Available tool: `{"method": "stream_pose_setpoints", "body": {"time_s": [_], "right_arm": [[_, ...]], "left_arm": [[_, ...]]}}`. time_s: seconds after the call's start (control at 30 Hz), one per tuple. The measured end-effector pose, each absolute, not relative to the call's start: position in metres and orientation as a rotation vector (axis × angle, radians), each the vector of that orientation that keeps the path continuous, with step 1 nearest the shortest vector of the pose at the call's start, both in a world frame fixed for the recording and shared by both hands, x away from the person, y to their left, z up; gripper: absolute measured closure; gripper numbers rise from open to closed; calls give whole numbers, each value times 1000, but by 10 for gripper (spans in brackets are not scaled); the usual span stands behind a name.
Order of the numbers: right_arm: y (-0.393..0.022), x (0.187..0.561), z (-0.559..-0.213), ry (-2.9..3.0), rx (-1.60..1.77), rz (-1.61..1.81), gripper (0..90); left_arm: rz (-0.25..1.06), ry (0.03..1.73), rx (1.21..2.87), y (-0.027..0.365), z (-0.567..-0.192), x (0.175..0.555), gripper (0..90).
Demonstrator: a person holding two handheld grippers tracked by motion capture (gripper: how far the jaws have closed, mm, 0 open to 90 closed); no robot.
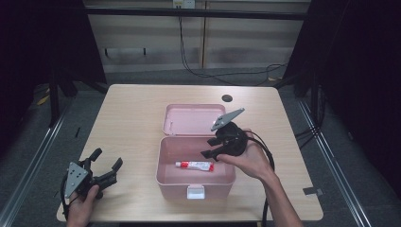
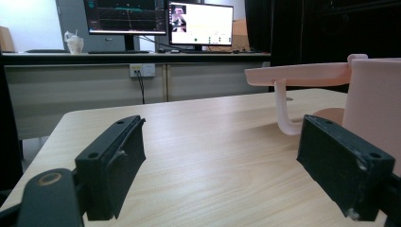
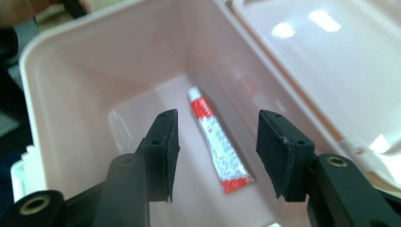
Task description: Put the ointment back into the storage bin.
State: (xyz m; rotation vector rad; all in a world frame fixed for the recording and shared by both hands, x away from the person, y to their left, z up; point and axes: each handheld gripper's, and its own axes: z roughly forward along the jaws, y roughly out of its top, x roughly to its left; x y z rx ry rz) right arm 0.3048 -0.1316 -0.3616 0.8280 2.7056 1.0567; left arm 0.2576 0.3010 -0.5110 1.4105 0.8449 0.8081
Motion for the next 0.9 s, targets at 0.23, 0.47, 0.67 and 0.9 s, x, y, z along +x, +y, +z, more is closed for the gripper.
{"method": "stream_pose_setpoints", "body": {"time_s": [0.23,0.47,0.67,0.9], "right_arm": [[-156,294,-353,2588,906,1184,483],[-185,285,-350,2415,990,1255,453],[-209,275,-351,2268,1092,1326,397],[-236,271,-368,2180,1214,1278,253]], "left_arm": [[808,845,1411,301,-511,258,156],[810,848,1409,301,-511,257,156],[810,847,1411,301,-511,257,156],[810,847,1414,301,-511,257,156]]}}
